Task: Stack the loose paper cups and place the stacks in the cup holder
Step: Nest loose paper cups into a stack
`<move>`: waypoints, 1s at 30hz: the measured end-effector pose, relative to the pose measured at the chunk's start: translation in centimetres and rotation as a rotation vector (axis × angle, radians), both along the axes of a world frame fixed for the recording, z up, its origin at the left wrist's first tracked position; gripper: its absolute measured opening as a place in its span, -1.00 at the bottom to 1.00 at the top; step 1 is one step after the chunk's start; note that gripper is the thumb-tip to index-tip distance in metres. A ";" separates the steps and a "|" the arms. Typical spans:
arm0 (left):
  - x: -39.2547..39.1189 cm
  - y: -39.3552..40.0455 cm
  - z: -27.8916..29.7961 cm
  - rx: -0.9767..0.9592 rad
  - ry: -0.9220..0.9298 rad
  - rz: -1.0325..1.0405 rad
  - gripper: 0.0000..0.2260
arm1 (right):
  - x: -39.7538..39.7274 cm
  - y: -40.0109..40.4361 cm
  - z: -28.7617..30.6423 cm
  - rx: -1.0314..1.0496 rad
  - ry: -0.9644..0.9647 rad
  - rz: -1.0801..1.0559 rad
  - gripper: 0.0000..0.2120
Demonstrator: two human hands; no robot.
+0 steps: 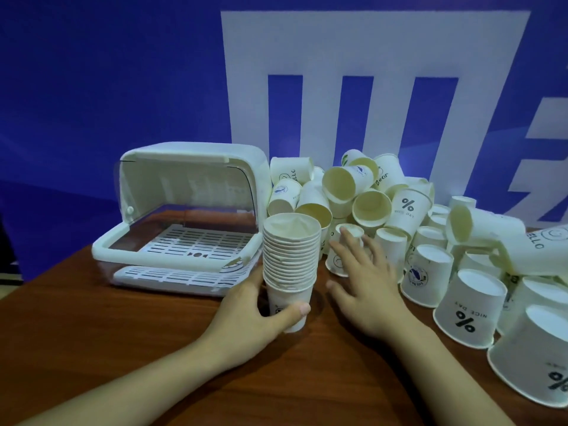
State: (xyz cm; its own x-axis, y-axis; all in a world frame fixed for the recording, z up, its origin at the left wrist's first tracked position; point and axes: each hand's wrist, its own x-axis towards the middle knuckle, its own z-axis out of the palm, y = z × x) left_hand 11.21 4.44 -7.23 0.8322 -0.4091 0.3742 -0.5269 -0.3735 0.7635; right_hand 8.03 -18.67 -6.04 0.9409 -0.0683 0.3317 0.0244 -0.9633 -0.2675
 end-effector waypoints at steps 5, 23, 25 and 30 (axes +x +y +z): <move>0.0 0.1 0.1 -0.013 0.005 -0.010 -0.45 | 0.4 0.8 0.5 0.074 -0.297 -0.124 -0.44; -0.1 0.1 0.2 -0.023 -0.014 -0.018 -0.46 | -0.9 0.5 2.0 0.049 -0.121 0.394 -0.13; -0.1 0.2 0.1 -0.022 -0.009 -0.020 -0.45 | -0.9 0.5 1.6 0.064 -0.113 0.384 -0.21; 0.1 0.4 0.0 -0.018 0.015 -0.002 -0.41 | -0.9 -0.3 2.5 0.177 -0.273 0.214 -0.61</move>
State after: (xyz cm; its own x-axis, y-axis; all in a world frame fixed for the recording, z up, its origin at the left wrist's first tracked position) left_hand 11.34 4.86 -7.23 0.8370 -0.4038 0.3693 -0.5163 -0.3590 0.7776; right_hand 7.09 -18.98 -3.58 0.8189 0.0409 0.5725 0.3128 -0.8682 -0.3853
